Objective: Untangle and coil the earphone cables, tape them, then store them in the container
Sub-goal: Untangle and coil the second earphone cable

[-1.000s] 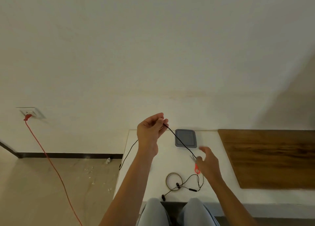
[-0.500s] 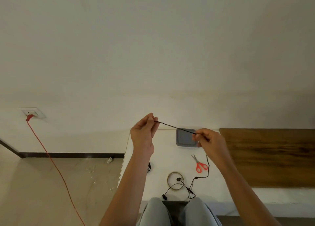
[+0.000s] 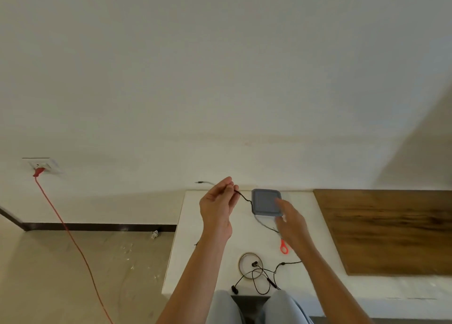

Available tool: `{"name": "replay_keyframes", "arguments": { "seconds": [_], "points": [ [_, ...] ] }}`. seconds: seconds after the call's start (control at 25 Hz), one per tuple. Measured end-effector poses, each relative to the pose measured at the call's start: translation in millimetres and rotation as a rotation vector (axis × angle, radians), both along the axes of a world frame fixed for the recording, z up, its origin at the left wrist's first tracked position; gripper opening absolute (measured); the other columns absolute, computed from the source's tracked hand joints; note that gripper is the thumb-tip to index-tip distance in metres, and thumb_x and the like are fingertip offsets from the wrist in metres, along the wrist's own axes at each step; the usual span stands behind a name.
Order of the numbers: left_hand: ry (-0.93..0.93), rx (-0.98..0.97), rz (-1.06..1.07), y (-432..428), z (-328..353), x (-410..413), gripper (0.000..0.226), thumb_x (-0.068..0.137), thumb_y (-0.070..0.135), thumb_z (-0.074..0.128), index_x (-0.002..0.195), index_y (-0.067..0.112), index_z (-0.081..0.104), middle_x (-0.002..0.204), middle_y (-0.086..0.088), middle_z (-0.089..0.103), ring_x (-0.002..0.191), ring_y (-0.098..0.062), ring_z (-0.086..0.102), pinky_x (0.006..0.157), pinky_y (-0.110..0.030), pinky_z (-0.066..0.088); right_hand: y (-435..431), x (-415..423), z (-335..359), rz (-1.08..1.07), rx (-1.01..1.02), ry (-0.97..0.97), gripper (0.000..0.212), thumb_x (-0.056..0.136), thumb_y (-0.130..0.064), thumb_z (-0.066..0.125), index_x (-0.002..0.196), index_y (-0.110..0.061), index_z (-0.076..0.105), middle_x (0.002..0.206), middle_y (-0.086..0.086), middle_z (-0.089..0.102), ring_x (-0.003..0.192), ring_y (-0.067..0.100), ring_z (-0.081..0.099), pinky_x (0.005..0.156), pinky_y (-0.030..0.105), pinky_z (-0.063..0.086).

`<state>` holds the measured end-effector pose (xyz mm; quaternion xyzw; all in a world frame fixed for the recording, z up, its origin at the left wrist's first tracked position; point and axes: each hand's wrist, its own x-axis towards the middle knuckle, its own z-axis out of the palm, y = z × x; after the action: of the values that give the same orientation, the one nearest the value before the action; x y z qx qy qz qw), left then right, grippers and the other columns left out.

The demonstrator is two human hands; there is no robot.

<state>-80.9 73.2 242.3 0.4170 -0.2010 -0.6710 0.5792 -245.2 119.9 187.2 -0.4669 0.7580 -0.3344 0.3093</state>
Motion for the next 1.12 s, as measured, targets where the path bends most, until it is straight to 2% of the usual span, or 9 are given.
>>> {"name": "replay_keyframes", "arguments": {
  "seconds": [0.12, 0.24, 0.4, 0.56, 0.68, 0.8, 0.92, 1.0, 1.12],
  "points": [
    [-0.120, -0.025, -0.046, 6, -3, -9, 0.019, 0.087, -0.002, 0.063, 0.101, 0.007, 0.072, 0.094, -0.012, 0.072, 0.080, -0.019, 0.067, 0.064, -0.021, 0.056, -8, 52, 35, 0.241, -0.255, -0.149, 0.034, 0.091, -0.011, 0.060, 0.124, -0.021, 0.058, 0.109, -0.007, 0.068, 0.091, -0.005, 0.064, 0.078, 0.008, 0.049],
    [-0.093, -0.049, -0.038, 6, -1, -6, 0.019, 0.088, -0.001, 0.062, 0.105, 0.004, 0.070, 0.092, -0.012, 0.072, 0.082, -0.018, 0.068, 0.068, -0.023, 0.058, -10, 56, 40, 0.113, -0.388, -0.040, 0.018, 0.092, -0.011, 0.058, 0.103, -0.019, 0.070, 0.080, -0.006, 0.070, 0.068, 0.005, 0.064, 0.059, 0.017, 0.051],
    [-0.028, -0.030, 0.065, -4, -3, 13, 0.019, 0.089, -0.004, 0.059, 0.104, 0.002, 0.069, 0.093, -0.008, 0.071, 0.081, -0.013, 0.069, 0.071, -0.019, 0.057, 1, 18, 22, -0.045, -0.346, 0.016, 0.021, 0.091, -0.004, 0.055, 0.085, -0.015, 0.072, 0.074, -0.003, 0.071, 0.054, -0.001, 0.057, 0.051, 0.009, 0.040],
    [-0.097, -0.061, 0.121, -10, -12, 30, 0.018, 0.090, -0.006, 0.058, 0.104, 0.000, 0.068, 0.090, -0.006, 0.070, 0.078, -0.012, 0.069, 0.068, -0.017, 0.056, 15, -23, 3, -0.175, -0.286, 0.059, 0.020, 0.092, -0.006, 0.054, 0.086, -0.017, 0.071, 0.078, -0.002, 0.071, 0.072, 0.021, 0.065, 0.057, 0.019, 0.044],
    [-0.151, -0.067, 0.149, -10, -21, 32, 0.019, 0.090, -0.006, 0.058, 0.106, -0.002, 0.067, 0.091, -0.007, 0.070, 0.072, -0.008, 0.070, 0.067, -0.016, 0.056, 19, -42, -3, -0.296, -0.255, 0.089, 0.023, 0.094, -0.004, 0.050, 0.084, -0.017, 0.067, 0.080, 0.002, 0.070, 0.074, 0.018, 0.063, 0.061, 0.026, 0.047],
    [-0.159, -0.054, 0.128, -7, -26, 27, 0.018, 0.090, -0.006, 0.058, 0.104, -0.002, 0.067, 0.092, -0.010, 0.069, 0.073, -0.009, 0.070, 0.068, -0.017, 0.056, 12, -53, -10, -0.390, -0.081, 0.252, 0.024, 0.093, -0.006, 0.047, 0.093, -0.016, 0.068, 0.090, 0.007, 0.071, 0.083, 0.025, 0.061, 0.081, 0.044, 0.050],
    [-0.149, -0.041, 0.053, 1, -29, 10, 0.017, 0.088, -0.006, 0.060, 0.101, -0.001, 0.069, 0.092, -0.014, 0.070, 0.077, -0.014, 0.070, 0.069, -0.020, 0.058, 3, -26, 2, -0.122, -0.096, 0.192, 0.044, 0.087, 0.004, 0.049, 0.127, -0.013, 0.057, 0.122, 0.004, 0.062, 0.110, 0.026, 0.058, 0.091, 0.030, 0.048],
    [-0.181, -0.032, -0.004, 8, -31, -4, 0.017, 0.088, -0.004, 0.061, 0.101, 0.001, 0.071, 0.090, -0.014, 0.072, 0.078, -0.015, 0.071, 0.073, -0.024, 0.058, 1, 14, 17, 0.158, -0.208, -0.020, 0.044, 0.091, 0.000, 0.052, 0.131, -0.017, 0.053, 0.121, -0.005, 0.061, 0.107, 0.011, 0.061, 0.084, 0.008, 0.045],
    [-0.316, -0.066, -0.054, 14, -33, -11, 0.018, 0.088, 0.000, 0.063, 0.097, 0.012, 0.074, 0.089, -0.010, 0.075, 0.082, -0.020, 0.070, 0.078, -0.032, 0.057, -4, 51, 20, 0.271, -0.282, -0.150, 0.032, 0.093, -0.009, 0.056, 0.122, -0.023, 0.058, 0.101, -0.005, 0.070, 0.093, 0.002, 0.067, 0.080, 0.014, 0.050]
  ]
}}
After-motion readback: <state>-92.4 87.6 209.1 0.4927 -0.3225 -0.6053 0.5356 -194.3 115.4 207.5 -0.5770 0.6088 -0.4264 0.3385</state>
